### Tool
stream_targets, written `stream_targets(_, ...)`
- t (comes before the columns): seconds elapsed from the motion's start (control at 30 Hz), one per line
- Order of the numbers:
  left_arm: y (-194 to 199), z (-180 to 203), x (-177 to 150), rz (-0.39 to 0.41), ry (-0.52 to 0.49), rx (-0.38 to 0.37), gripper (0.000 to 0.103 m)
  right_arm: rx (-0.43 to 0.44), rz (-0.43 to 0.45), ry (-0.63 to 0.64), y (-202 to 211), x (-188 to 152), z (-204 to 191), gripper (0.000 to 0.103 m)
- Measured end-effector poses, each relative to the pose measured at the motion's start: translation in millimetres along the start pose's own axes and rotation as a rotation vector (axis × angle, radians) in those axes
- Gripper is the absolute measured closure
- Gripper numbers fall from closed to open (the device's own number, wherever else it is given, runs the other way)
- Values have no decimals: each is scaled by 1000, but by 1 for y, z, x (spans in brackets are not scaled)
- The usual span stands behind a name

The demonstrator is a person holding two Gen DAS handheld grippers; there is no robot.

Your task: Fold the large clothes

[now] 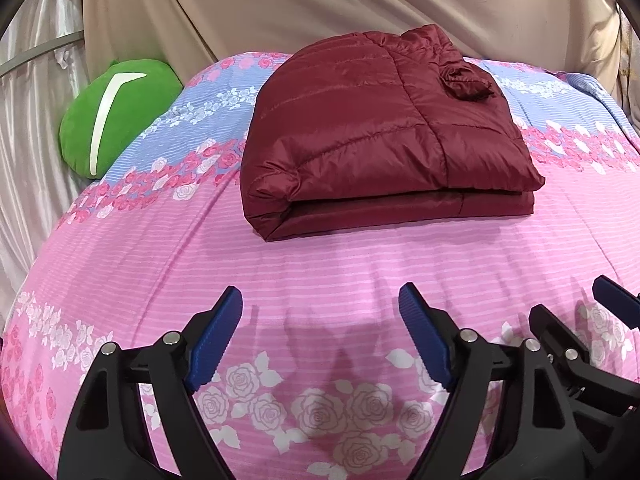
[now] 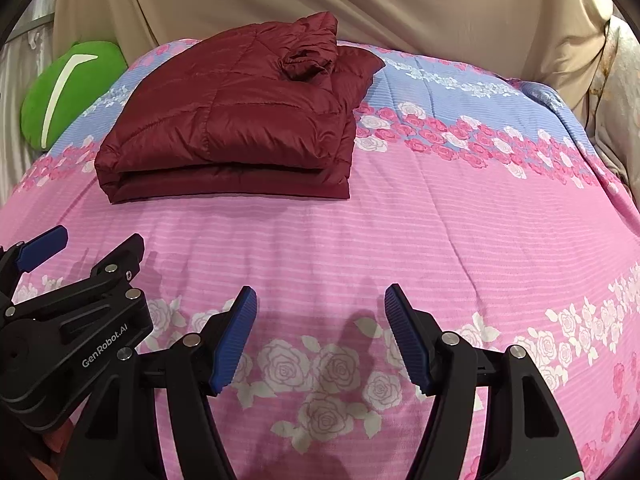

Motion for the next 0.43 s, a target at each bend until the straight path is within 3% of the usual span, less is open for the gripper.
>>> stream_targets(0.43,-5,1,0,-19,-4,-17,29,-9,4,-1,1,-1,-1,38)
Point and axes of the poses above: each gripper's, at about its wrist camera, not at the fingertips, and y roughly against the way its jaws point, z to its right, x to its top, the point moved 4 cm from there along -y, roughly the way its jaws point, and after that the axes turned 7 degrees about -y, right-handed, at the moved point
